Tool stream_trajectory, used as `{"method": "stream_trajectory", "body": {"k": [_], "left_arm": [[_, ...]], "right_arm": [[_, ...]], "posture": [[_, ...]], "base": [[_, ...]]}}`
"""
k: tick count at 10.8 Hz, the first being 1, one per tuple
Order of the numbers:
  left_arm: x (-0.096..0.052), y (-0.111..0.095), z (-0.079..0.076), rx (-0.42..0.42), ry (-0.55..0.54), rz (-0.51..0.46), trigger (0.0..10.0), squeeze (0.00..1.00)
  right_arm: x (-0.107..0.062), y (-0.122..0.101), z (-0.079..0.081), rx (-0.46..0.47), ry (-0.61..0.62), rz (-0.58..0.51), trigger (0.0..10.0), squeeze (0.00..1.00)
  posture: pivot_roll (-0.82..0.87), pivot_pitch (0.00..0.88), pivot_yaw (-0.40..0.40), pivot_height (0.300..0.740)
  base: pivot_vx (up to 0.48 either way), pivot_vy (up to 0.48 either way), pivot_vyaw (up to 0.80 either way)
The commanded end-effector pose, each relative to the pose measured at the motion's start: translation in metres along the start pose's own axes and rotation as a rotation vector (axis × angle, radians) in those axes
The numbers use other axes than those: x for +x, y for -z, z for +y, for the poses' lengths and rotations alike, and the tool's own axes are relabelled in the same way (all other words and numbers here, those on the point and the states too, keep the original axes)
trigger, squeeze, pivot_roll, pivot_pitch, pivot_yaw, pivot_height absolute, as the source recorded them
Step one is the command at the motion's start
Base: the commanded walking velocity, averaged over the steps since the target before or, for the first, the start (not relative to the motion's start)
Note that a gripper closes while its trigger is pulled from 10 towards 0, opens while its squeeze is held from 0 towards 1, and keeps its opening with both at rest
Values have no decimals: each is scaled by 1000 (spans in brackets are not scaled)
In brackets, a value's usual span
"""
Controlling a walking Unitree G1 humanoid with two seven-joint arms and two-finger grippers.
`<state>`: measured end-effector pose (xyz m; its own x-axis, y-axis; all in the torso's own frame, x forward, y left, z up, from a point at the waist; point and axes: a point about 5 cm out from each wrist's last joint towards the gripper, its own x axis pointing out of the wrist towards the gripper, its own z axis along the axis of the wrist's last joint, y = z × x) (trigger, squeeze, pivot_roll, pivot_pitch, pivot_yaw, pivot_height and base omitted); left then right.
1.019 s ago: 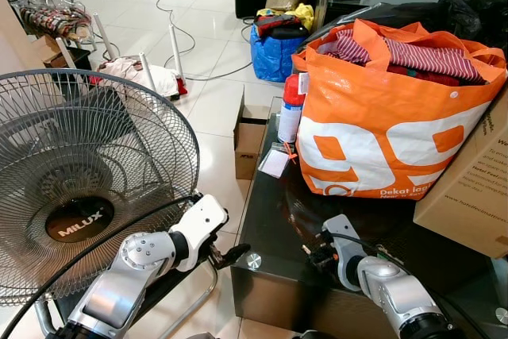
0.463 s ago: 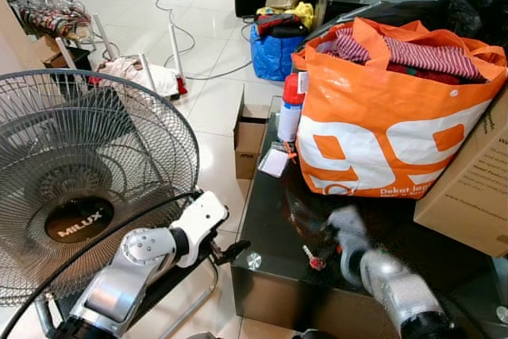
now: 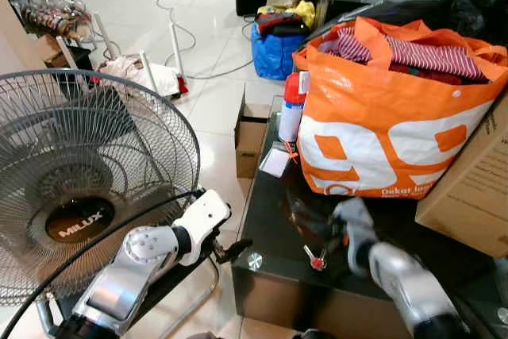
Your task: Hang keys on a hook
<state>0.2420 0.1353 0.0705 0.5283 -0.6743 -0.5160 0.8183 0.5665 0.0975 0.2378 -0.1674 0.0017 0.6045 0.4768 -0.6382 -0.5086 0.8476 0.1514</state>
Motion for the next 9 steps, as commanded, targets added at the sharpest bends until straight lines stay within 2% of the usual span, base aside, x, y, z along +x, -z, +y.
{"method": "stream_trajectory", "body": {"k": [1, 3, 4, 5, 7, 8, 9], "left_arm": [[1, 0, 0, 12, 10, 6, 10000, 0], [1, 0, 0, 17, 13, 7, 10000, 0], [1, 0, 1, 19, 17, 9, 10000, 0], [1, 0, 1, 19, 21, 12, 10000, 0], [0, 0, 2, 20, 22, 13, 10000, 0], [0, 0, 2, 18, 23, 14, 10000, 0], [1, 0, 2, 17, 24, 15, 10000, 0]], "right_arm": [[-1, 5, 8, -24, -69, 28, 0, 0], [1, 15, 13, -40, -93, 69, 0, 0], [4, 19, 15, -51, -69, 88, 0, 0], [14, 20, 12, -40, 26, 90, 0, 0], [18, 23, 11, -37, 54, 110, 0, 0], [20, 27, 9, -131, 65, 163, 0, 0], [20, 27, 6, -181, 96, 177, 0, 0]], "posture": [[-127, 0, 33, 740], [-125, 0, 34, 740], [-125, 0, 37, 740], [-121, 0, 36, 740], [-119, 0, 34, 740], [-119, 0, 33, 740], [-119, 0, 34, 740]], "base": [[0, 0, 0], [0, 0, 0], [0, 0, 0], [0, 0, 0], [0, 0, 0], [0, 0, 0], [0, 0, 0]]}}
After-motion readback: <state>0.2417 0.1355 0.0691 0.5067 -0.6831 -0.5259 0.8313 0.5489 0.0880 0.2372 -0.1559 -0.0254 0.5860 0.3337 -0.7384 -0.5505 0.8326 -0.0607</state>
